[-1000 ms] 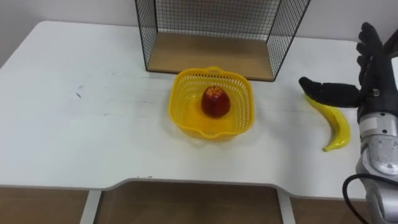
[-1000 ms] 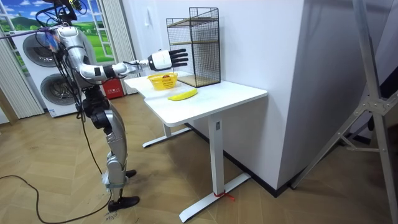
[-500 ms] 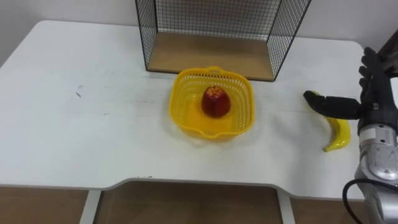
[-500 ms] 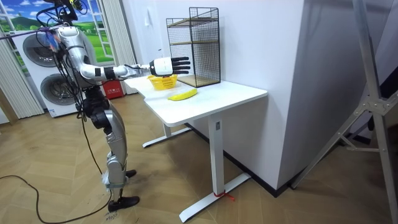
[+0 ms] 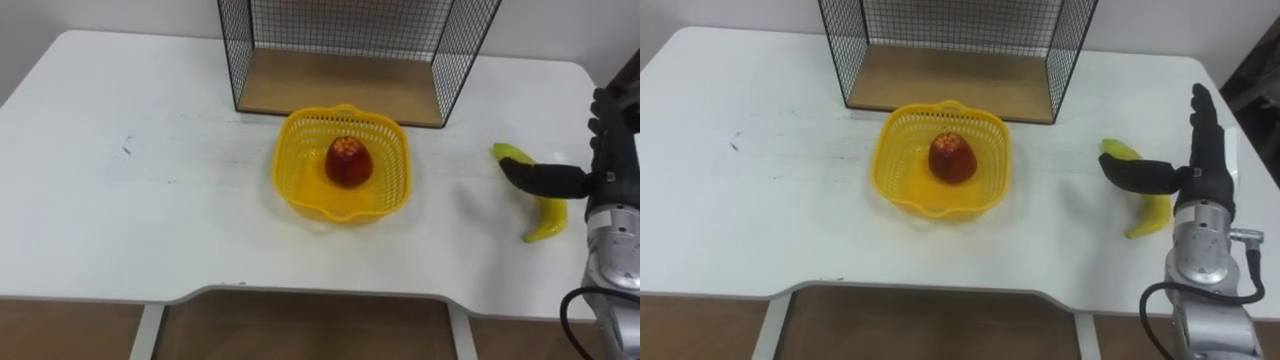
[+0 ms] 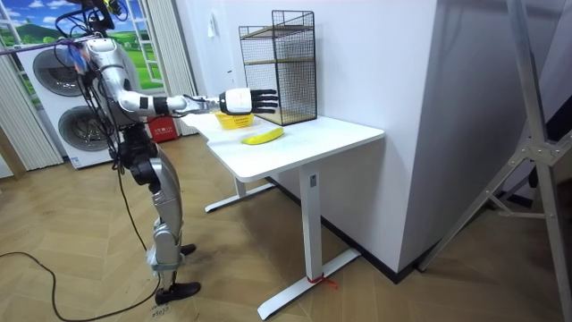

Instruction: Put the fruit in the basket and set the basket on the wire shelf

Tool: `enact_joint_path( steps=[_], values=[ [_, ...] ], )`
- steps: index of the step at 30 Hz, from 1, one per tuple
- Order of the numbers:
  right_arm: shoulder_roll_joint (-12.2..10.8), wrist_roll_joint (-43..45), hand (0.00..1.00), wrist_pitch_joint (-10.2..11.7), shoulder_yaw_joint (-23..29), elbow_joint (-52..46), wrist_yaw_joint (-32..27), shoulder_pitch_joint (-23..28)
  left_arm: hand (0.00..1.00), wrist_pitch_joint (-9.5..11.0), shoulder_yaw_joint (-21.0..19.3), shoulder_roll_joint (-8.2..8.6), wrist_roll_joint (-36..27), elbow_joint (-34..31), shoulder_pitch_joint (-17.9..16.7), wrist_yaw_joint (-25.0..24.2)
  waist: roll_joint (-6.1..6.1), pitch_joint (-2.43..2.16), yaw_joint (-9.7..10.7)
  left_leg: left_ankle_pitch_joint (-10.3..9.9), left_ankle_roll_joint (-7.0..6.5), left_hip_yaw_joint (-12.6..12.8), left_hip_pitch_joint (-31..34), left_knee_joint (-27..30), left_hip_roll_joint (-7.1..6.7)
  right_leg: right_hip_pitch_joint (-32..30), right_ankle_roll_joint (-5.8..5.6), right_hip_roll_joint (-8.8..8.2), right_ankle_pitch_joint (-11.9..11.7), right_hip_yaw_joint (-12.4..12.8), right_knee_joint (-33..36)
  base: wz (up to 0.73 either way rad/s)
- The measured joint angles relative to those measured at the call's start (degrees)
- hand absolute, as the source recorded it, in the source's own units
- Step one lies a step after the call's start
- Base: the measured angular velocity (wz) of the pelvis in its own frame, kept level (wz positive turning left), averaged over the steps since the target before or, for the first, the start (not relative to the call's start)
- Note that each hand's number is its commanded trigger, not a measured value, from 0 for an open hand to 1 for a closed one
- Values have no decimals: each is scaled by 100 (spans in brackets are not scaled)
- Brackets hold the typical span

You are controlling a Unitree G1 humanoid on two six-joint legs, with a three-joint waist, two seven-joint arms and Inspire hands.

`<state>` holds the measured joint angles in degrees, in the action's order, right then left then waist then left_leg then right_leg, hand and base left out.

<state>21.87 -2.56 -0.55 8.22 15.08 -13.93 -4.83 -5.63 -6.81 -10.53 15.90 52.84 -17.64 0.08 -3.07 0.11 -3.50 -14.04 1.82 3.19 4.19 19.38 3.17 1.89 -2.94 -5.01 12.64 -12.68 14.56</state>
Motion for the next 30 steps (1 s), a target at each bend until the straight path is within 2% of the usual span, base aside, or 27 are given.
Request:
enact_joint_path(
  steps=[4,11,18,24,30],
  values=[
    [129,16,0,-85,-7,160,27,-152,0,-120,0,-4,-1,1,-19,-38,-18,0,-7,6,-3,-21,-7,0,0,3,0,-2,0,-7,11,0],
    [414,16,0,-259,-7,475,36,-394,0,-175,-1,-27,-19,5,-10,-41,-68,21,-2,37,1,-39,-9,6,0,17,2,-4,-1,-20,19,0],
    [421,42,0,-333,-4,552,36,-394,0,-269,-1,-48,-13,6,-2,-69,-114,30,19,38,0,-37,1,25,0,23,5,-3,-3,-13,24,0],
    [430,44,0,-334,-4,672,34,-438,0,-270,1,-104,-13,6,18,-82,-169,50,16,38,0,-36,4,30,-1,21,5,-3,-3,-14,18,0],
    [430,44,0,-340,-4,679,32,-439,0,-280,0,-123,-13,6,15,-81,-157,45,19,38,0,-37,9,24,-1,18,5,-3,-3,-21,15,0]
  ],
)
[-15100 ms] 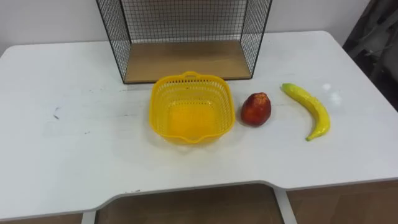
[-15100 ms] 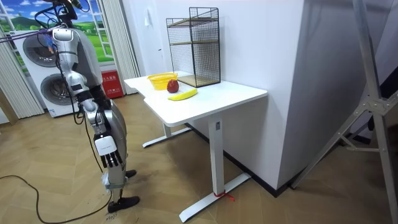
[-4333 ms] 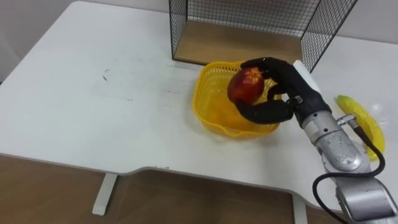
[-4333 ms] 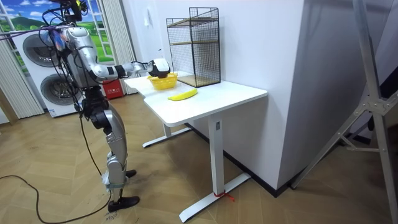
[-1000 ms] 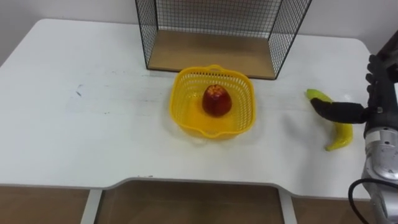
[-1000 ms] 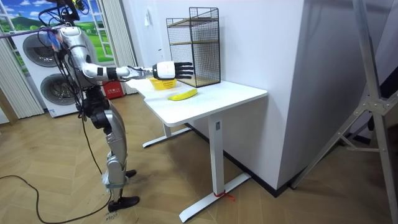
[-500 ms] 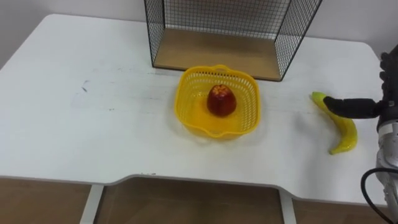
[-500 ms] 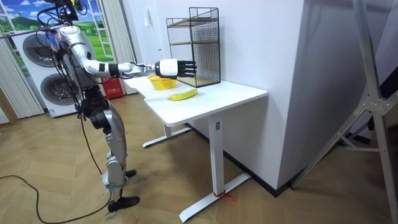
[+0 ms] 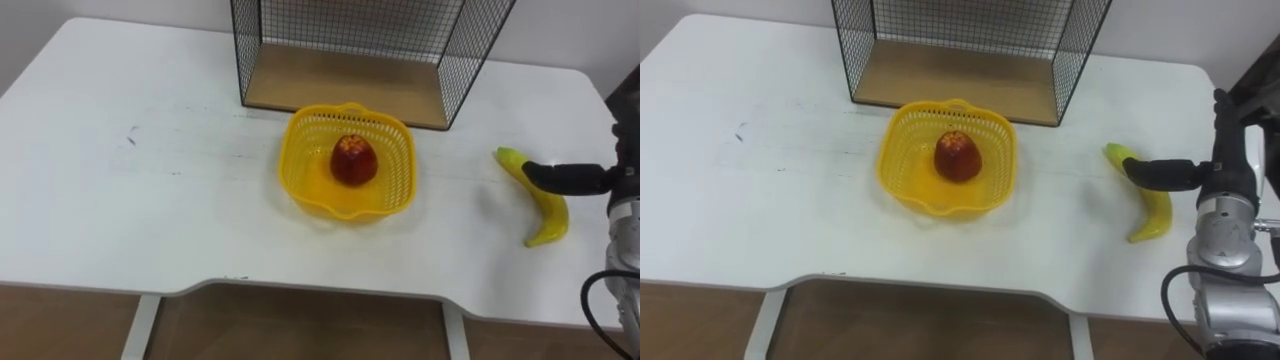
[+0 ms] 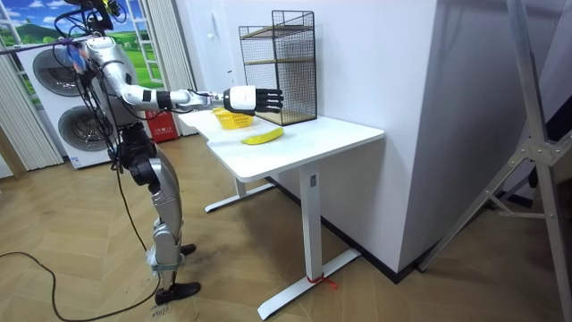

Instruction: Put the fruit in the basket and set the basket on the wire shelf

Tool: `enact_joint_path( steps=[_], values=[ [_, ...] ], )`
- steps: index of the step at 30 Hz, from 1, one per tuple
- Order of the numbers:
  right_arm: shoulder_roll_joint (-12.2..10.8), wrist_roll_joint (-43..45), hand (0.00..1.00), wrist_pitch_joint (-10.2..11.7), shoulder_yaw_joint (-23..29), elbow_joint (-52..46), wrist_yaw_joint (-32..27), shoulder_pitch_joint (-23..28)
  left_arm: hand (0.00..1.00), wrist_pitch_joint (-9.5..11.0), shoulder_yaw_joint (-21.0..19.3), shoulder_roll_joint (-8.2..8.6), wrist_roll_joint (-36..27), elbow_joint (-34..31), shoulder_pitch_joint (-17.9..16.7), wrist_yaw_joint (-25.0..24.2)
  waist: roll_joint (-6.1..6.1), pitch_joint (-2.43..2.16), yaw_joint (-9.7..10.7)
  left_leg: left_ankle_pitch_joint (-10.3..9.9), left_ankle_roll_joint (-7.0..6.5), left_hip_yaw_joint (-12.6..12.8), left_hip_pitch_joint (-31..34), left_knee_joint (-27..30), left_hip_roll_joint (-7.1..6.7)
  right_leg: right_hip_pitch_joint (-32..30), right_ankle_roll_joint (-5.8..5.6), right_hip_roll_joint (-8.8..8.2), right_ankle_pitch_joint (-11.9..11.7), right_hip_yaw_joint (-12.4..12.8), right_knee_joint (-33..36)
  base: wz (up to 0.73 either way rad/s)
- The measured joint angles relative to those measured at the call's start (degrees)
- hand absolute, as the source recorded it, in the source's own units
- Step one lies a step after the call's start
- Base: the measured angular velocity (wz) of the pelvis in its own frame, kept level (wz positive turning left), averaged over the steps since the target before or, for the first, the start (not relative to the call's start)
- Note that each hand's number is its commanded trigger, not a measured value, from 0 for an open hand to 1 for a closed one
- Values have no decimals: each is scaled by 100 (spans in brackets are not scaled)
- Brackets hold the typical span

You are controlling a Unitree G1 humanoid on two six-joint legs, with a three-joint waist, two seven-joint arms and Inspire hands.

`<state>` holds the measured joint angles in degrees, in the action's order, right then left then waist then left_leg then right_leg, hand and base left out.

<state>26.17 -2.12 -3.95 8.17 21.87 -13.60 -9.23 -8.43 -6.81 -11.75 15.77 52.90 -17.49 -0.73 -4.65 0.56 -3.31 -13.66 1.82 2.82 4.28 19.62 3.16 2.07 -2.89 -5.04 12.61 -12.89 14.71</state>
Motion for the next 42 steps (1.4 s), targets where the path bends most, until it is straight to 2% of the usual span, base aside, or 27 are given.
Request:
enact_joint_path(
  steps=[6,10,13,25,42],
  values=[
    [0,-1,0,-131,-10,235,78,0,0,-1,0,-3,0,0,-13,1,11,-7,-22,0,0,0,-6,3,0,3,1,0,-1,1,7,0],
    [1,20,0,-149,-9,349,235,0,0,-1,0,-3,4,-4,-32,4,68,-45,-8,0,0,0,-14,-33,0,0,2,0,-1,2,6,0],
    [1,21,0,-221,-10,474,323,0,0,-2,0,-4,6,-22,-33,6,90,-56,-14,1,0,5,-23,-34,0,0,2,0,-1,7,6,0],
    [4,-254,0,-253,-12,1405,892,-130,0,0,0,-69,6,-59,-15,-42,14,-19,-2,2,1,6,-3,-14,1,-10,2,2,-1,6,-11,0],
    [55,-45,0,-248,-6,1568,1310,-210,0,-87,0,-73,6,4,13,-239,28,-48,-13,2,1,-9,2,14,0,4,2,4,-1,-16,-16,0]
  ],
)
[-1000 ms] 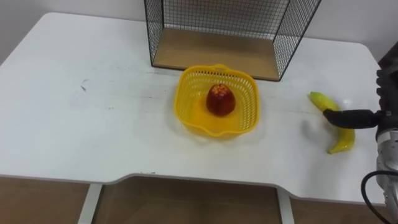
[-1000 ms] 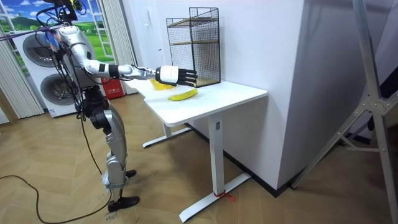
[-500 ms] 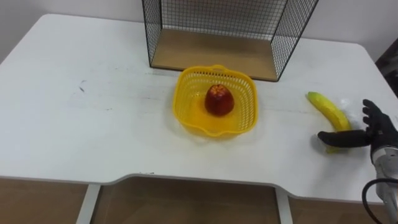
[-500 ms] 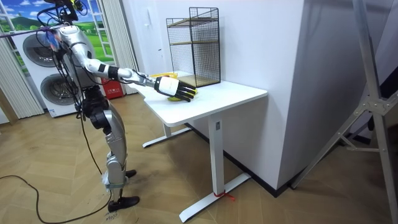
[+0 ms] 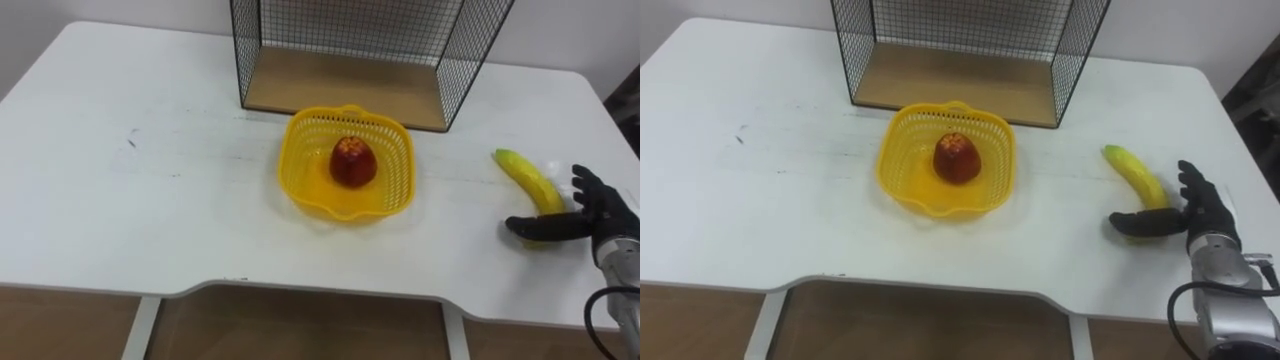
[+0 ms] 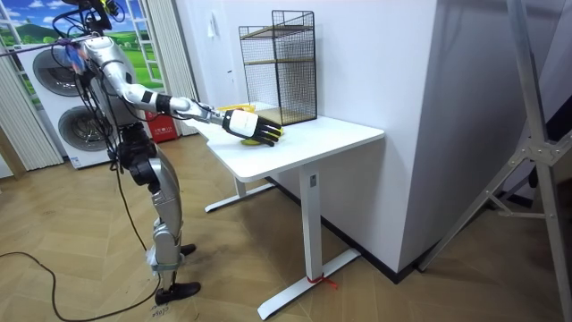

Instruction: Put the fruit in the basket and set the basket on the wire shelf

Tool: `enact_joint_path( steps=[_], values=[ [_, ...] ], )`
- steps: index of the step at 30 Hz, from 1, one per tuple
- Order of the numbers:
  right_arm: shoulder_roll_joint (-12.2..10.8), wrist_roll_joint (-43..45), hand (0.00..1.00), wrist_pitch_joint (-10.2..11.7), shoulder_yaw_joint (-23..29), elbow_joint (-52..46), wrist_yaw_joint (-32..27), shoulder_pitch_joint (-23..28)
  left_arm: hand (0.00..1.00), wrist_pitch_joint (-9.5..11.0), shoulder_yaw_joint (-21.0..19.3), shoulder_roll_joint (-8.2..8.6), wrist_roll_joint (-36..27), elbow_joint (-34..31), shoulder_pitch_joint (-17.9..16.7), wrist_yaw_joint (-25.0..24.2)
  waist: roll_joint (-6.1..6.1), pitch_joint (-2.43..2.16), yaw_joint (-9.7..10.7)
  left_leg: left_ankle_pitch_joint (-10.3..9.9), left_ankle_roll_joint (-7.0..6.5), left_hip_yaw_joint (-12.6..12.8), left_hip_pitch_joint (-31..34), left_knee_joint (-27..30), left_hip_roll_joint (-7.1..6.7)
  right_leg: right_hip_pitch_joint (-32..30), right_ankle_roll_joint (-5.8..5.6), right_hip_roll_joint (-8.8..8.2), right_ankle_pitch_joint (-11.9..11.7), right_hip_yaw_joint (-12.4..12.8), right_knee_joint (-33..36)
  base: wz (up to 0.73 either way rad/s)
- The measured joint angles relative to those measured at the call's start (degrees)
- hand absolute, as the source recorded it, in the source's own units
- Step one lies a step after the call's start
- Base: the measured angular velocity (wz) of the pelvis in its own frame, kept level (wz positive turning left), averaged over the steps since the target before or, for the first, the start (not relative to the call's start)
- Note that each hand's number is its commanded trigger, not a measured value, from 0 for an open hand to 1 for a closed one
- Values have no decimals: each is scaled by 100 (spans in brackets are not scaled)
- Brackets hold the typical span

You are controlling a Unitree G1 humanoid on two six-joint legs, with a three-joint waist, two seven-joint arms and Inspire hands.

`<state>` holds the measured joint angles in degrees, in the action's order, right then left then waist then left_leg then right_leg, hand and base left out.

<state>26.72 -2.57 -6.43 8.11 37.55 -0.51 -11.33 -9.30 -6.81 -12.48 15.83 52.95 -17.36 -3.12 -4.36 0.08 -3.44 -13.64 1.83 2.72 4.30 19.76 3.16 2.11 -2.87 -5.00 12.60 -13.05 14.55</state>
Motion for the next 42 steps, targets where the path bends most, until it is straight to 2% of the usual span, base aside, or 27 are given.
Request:
enact_joint_path(
  steps=[8,15,23,24,25,26,27,32,37,42],
  values=[
    [47,63,0,-2,-5,1,234,0,0,-63,0,1,-1,10,8,-11,16,-6,-5,0,0,-1,-9,18,2,2,1,-1,-1,-1,21,0],
    [58,568,0,-14,-2,-12,343,-8,0,-175,-2,1,10,-9,22,-144,20,-2,-18,0,0,-4,19,-9,1,-3,2,0,1,1,13,0],
    [98,1463,0,-236,-4,-8,760,-361,0,-240,-3,-1,9,-12,17,-259,13,-4,-20,0,0,4,16,-7,0,-63,3,1,2,7,14,0],
    [98,1503,16,-250,-4,-8,793,-384,0,-242,-6,-1,9,-12,9,-259,-5,-9,-24,0,0,4,23,-10,0,-71,3,1,2,6,14,0],
    [98,1605,52,-252,2,-9,853,-402,0,-249,-6,-1,9,-11,-1,-267,-28,-16,-25,1,0,3,34,-10,0,-84,3,1,2,5,14,0],
    [98,1652,83,-282,-1,-13,915,-427,0,-270,-11,-2,9,-13,-1,-275,-58,-20,-34,1,0,3,43,-9,0,-93,3,0,2,5,15,0],
    [98,1651,100,-312,-1,-18,943,-430,0,-280,-19,-2,9,-18,4,-278,-73,-19,-47,1,0,3,43,-8,1,-95,3,0,2,5,14,0],
    [99,1661,100,-441,-11,-14,1076,-436,0,-283,-46,-34,6,-35,35,-314,-185,-3,-115,0,0,-17,71,11,-1,-99,3,0,2,-11,11,0],
    [280,1668,100,-488,-9,-14,1118,-452,0,-283,-45,-78,7,-47,38,-363,-142,15,-161,1,1,-60,75,18,1,-90,5,0,1,-87,12,3],
    [329,1711,100,-493,-8,-14,1130,-452,0,-285,-45,-92,8,-91,52,-366,-94,33,-171,2,3,-82,97,23,1,-96,6,0,0,-125,13,2]
  ],
)
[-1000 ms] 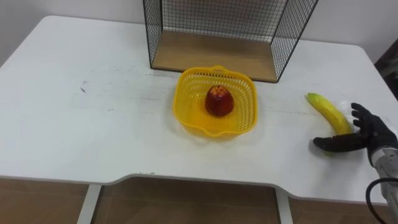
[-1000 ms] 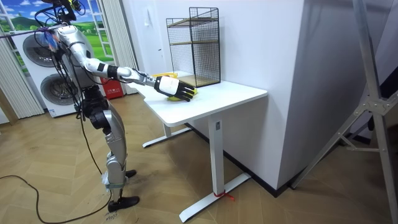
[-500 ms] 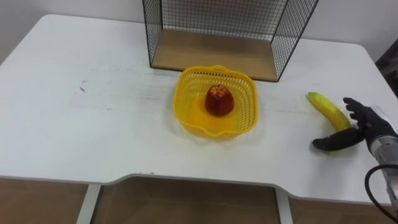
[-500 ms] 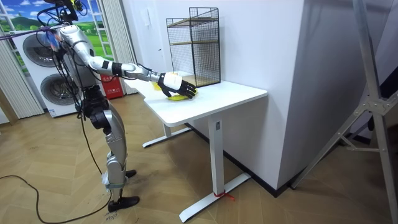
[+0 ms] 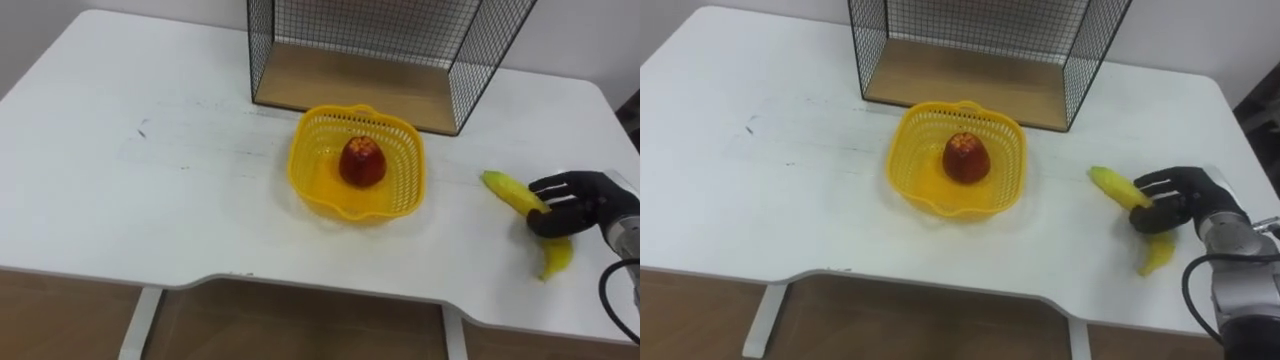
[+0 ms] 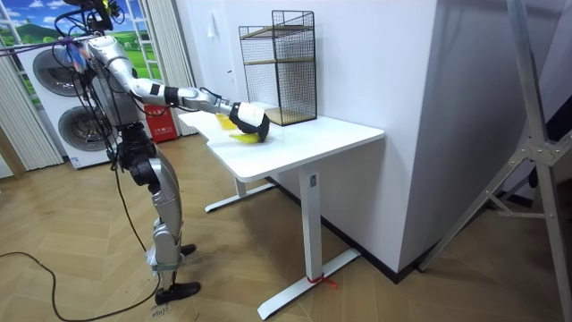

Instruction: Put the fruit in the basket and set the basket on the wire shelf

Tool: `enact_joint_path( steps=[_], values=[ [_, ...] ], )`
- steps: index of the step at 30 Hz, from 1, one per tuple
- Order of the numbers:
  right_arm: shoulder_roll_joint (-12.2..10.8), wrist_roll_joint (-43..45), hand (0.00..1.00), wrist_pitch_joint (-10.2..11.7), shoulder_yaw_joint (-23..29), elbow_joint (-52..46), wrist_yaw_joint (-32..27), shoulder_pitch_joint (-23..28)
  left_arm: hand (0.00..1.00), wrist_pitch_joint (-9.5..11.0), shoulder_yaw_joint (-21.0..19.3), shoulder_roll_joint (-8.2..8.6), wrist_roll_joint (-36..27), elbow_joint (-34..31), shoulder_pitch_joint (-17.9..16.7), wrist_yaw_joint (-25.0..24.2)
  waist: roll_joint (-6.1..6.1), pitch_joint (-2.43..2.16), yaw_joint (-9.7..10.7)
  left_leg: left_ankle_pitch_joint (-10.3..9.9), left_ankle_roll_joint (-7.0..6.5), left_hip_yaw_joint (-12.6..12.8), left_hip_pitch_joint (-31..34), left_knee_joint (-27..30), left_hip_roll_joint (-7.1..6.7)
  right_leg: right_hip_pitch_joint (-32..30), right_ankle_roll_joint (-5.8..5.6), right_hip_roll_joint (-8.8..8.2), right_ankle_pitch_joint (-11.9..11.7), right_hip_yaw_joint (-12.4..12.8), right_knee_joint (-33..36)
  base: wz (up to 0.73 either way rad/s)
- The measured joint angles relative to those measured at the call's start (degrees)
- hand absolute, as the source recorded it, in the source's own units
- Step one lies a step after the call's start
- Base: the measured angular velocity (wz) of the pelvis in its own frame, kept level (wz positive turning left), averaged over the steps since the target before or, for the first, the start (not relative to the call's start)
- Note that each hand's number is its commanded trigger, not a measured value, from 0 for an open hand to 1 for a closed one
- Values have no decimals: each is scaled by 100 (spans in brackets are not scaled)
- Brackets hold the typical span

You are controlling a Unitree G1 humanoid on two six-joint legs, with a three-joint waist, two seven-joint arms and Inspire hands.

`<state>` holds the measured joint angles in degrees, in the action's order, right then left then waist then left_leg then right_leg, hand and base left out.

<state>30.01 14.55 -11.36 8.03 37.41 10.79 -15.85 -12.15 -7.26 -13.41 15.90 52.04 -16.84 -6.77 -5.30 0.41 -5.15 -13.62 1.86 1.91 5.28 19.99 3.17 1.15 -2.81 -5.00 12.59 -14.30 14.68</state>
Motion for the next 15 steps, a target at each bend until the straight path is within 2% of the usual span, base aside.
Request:
enact_joint_path(
  steps=[7,15],
  values=[
    [0,-83,100,8,-3,-2,73,-40,0,1,2,-9,0,2,155,7,5,-3,-2,1,1,1,-7,-6,-1,3,0,-1,0,-7,6,0],
    [-5,-39,100,-25,-3,-7,102,-40,0,-7,1,-9,-1,-23,149,6,-1,-8,-14,1,2,0,-2,-3,0,2,0,-1,0,-6,11,0]
  ],
)
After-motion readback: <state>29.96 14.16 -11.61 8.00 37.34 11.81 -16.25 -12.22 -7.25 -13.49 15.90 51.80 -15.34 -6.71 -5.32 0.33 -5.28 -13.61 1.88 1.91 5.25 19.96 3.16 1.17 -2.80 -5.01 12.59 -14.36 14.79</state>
